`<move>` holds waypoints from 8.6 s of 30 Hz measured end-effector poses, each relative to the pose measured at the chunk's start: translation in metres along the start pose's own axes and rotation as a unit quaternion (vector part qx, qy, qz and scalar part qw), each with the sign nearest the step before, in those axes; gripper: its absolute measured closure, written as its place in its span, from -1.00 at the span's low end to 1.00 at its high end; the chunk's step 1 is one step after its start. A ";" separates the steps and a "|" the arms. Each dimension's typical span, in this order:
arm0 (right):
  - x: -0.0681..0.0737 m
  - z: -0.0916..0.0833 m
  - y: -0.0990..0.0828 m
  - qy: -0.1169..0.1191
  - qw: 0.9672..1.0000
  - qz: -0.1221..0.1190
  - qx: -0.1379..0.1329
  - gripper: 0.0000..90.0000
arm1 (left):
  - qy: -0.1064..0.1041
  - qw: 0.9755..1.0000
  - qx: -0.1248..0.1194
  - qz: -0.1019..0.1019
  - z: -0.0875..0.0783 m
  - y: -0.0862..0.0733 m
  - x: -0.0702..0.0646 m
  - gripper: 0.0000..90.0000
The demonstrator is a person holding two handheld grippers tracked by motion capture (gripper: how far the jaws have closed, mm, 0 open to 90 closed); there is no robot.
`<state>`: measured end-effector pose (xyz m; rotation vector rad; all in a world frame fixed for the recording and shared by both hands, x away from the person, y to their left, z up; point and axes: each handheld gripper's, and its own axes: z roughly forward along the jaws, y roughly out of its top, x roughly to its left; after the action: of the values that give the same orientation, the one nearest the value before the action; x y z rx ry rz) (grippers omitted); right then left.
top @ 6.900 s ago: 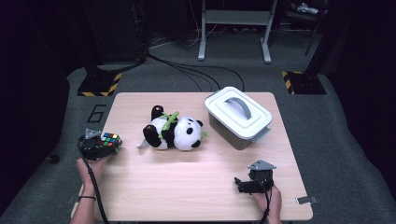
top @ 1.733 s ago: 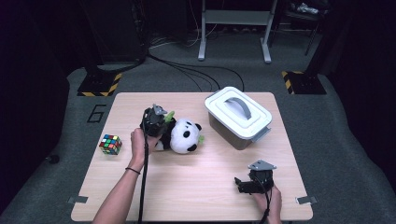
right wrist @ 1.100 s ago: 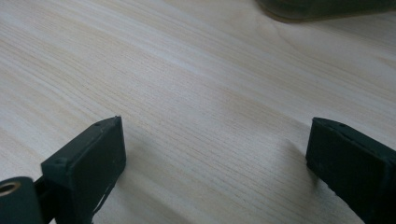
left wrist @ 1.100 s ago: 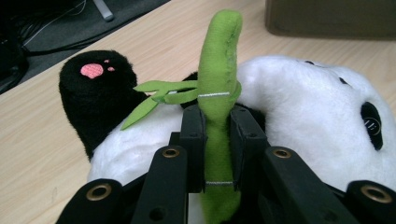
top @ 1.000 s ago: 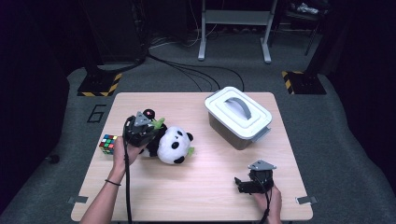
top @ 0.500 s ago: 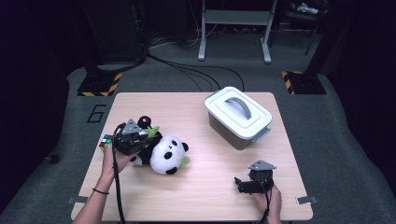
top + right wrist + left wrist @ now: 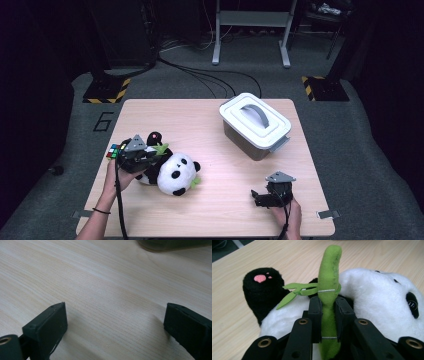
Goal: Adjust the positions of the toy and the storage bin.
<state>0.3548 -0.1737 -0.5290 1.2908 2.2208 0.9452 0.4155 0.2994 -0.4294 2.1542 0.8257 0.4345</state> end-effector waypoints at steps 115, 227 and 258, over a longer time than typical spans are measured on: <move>-0.017 -0.055 0.062 0.020 0.999 -0.013 -0.049 -0.91 | 0.120 0.984 0.034 -0.127 0.004 -0.129 -0.034 -0.99; -0.037 0.003 0.192 0.050 0.998 0.035 -0.023 0.48 | 0.122 0.983 0.039 -0.134 0.003 -0.129 -0.034 -0.99; 0.032 0.008 0.193 0.088 0.995 0.033 -0.030 0.47 | 0.126 0.982 0.034 -0.134 0.004 -0.129 -0.035 -0.99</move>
<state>0.4597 -0.0769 -0.3945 1.3062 2.2712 1.1838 0.3384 0.3371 -0.5319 2.0359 1.2700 0.5530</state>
